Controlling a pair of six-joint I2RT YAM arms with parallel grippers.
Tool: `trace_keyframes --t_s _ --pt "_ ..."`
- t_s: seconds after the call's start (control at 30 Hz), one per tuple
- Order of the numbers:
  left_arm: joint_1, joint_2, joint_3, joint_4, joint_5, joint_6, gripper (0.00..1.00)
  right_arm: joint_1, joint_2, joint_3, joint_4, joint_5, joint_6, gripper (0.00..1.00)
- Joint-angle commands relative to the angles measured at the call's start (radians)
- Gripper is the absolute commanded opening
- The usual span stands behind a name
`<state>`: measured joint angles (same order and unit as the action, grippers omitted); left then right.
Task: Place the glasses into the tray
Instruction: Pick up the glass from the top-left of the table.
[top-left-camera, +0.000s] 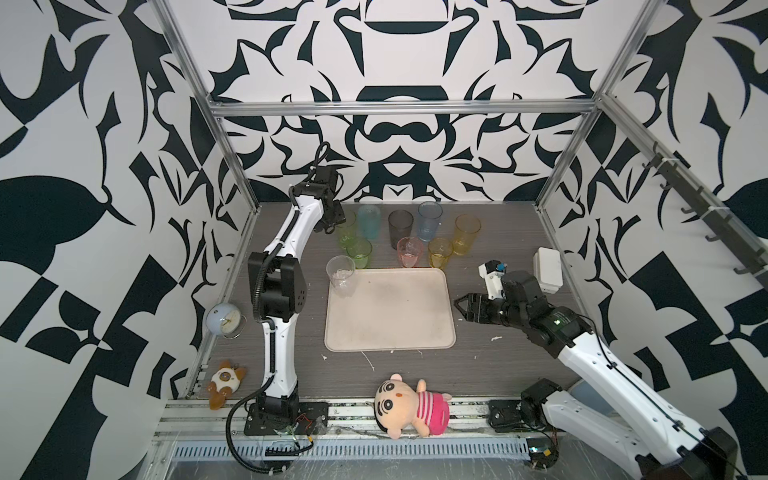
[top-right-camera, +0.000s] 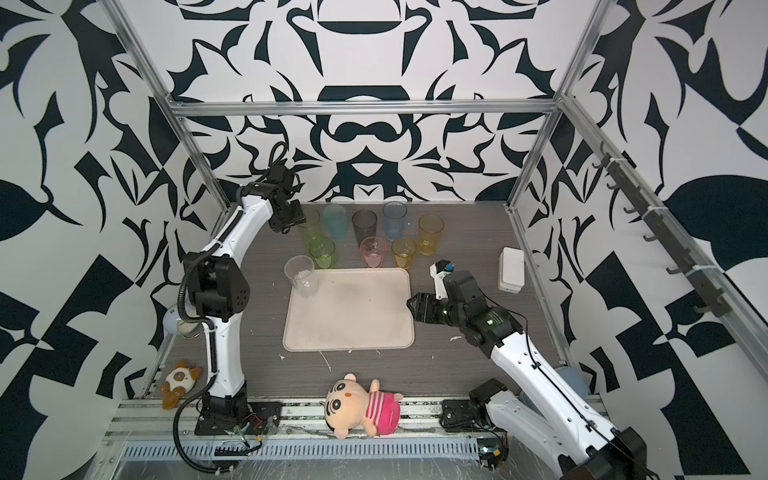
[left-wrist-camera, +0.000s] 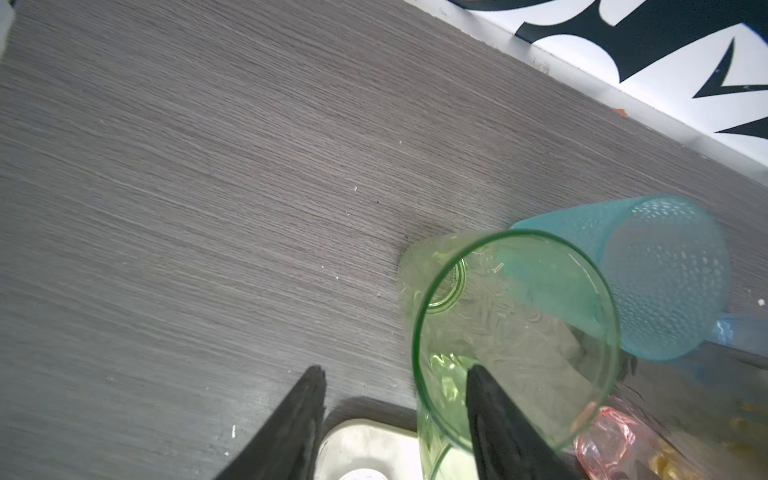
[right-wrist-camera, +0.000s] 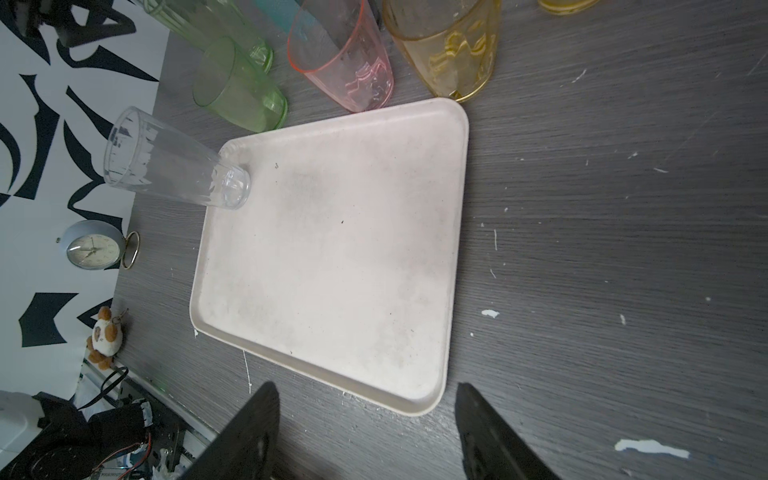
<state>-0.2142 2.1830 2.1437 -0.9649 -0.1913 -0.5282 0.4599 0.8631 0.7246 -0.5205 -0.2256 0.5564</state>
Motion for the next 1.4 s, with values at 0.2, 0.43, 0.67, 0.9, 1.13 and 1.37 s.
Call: trace_keyframes --t_s 0.2,0.43,0.67,0.9,1.13,1.37 --pt "0.004 0.047 0.04 -0.006 0.034 -0.024 0.54 0.004 -0.03 0.017 -0.048 0.049 -0.003 0.7" --pt "0.004 0.063 0.042 -0.006 0.036 -0.025 0.51 0.004 -0.033 0.027 -0.067 0.059 -0.012 0.71" --pt "0.005 0.069 0.041 -0.008 0.038 -0.021 0.45 0.005 -0.055 0.027 -0.084 0.072 -0.018 0.71" --pt "0.009 0.079 0.039 -0.011 0.046 -0.018 0.34 0.004 -0.053 0.026 -0.099 0.105 -0.031 0.71" --pt "0.016 0.072 0.041 -0.017 0.046 -0.014 0.2 0.003 -0.048 0.029 -0.108 0.132 -0.038 0.71" --pt "0.024 0.045 0.041 -0.024 0.044 -0.008 0.07 0.003 -0.037 0.032 -0.102 0.131 -0.032 0.71"
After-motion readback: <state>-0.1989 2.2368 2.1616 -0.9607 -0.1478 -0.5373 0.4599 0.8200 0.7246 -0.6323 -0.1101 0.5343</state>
